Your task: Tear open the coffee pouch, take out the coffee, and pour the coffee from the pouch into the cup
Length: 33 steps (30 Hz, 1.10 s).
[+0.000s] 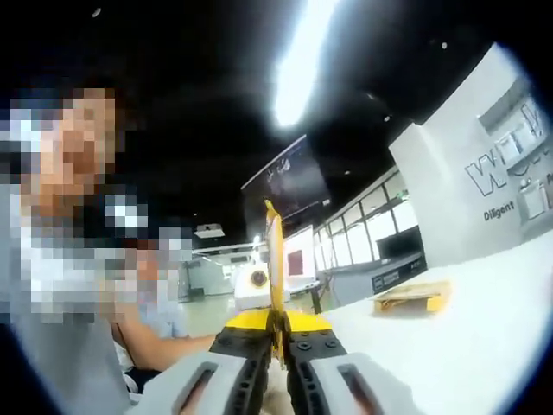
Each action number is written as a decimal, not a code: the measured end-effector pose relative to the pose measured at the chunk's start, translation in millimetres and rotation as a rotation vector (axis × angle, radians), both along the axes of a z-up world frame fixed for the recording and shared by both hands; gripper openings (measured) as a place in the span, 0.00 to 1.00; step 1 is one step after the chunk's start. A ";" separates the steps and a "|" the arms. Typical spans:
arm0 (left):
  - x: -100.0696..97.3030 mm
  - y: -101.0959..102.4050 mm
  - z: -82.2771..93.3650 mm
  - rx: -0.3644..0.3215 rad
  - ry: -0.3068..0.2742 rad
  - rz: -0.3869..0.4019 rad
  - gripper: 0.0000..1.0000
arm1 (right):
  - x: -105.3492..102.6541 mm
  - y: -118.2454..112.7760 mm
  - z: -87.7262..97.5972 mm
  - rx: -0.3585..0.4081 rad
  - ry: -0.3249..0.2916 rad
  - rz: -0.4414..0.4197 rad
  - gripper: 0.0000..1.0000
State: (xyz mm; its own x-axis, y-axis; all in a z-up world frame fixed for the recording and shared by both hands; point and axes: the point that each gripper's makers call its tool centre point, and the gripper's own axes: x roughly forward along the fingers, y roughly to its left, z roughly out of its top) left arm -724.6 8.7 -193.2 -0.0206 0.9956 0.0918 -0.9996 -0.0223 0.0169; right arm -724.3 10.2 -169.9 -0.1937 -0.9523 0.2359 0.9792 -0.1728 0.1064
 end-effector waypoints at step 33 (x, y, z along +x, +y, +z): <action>-7.2 4.0 7.0 0.027 -0.010 0.037 0.12 | -4.9 14.1 39.6 -0.048 0.042 -0.021 0.03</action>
State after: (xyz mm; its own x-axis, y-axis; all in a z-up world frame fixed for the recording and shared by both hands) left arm -731.8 12.7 -186.2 -0.0584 0.9913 0.1179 -0.9982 -0.0595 0.0057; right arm -729.2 24.2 -130.2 -0.2026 -0.9356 0.2891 0.9791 -0.1891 0.0744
